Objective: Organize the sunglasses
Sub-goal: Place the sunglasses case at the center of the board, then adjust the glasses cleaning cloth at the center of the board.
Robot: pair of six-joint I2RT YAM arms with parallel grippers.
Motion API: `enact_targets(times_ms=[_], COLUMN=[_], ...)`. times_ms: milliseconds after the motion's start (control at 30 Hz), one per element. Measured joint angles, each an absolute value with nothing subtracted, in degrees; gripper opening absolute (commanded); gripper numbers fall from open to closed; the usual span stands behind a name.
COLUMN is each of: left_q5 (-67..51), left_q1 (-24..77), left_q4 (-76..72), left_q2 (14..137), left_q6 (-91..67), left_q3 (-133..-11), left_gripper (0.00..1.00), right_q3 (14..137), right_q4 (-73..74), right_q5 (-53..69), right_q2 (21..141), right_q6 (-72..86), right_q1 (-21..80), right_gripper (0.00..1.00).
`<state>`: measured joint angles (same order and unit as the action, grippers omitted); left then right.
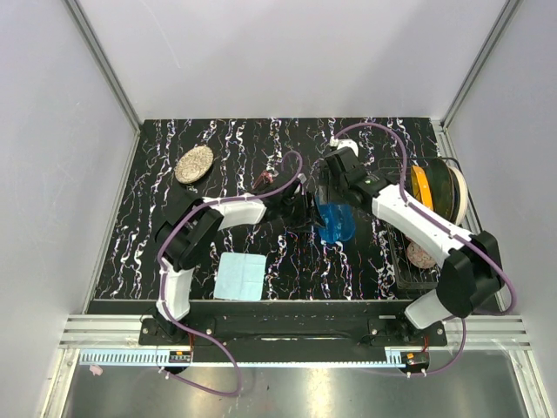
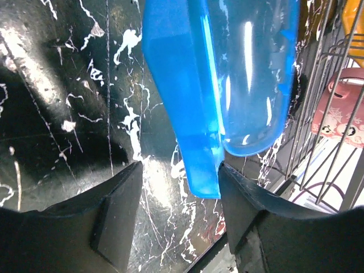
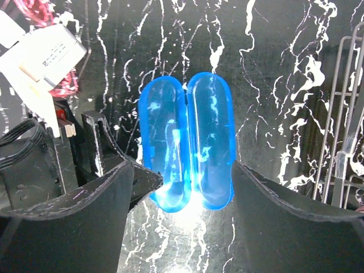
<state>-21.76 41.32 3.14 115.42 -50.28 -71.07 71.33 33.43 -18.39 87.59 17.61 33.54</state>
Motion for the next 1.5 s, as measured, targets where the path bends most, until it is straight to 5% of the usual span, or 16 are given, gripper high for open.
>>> enact_targets(times_ms=[400,800,933,1167,1333,1500], left_q5=[-17.6,-11.5,-11.1,-10.9,-10.9,-10.9], left_q1=[40.5,36.1,34.2,31.9,31.3,31.0], left_q4=[4.8,10.3,11.1,12.0,12.1,12.4], left_q2=[101.9,90.4,87.4,84.6,83.8,83.8], left_q6=[-47.4,-44.7,-44.4,-43.4,-43.0,-43.0], left_q3=[-65.8,-55.0,-51.6,-48.7,-47.4,-46.3], left_gripper=[0.65,0.66,0.66,0.66,0.66,0.66], right_q3=[68.2,68.8,69.2,69.2,69.6,69.8], right_q4=[32.1,28.9,28.6,29.4,33.0,36.7], right_q5=[-8.8,-5.0,-4.8,-4.9,-6.2,-7.5], right_q2=[84.4,98.2,101.8,102.9,103.0,103.0], right_q6=[23.3,27.5,27.3,23.7,16.3,10.6], right_q1=[33.6,33.6,33.6,33.6,33.6,33.7], right_gripper=[0.61,0.40,0.23,0.17,0.25,0.58])
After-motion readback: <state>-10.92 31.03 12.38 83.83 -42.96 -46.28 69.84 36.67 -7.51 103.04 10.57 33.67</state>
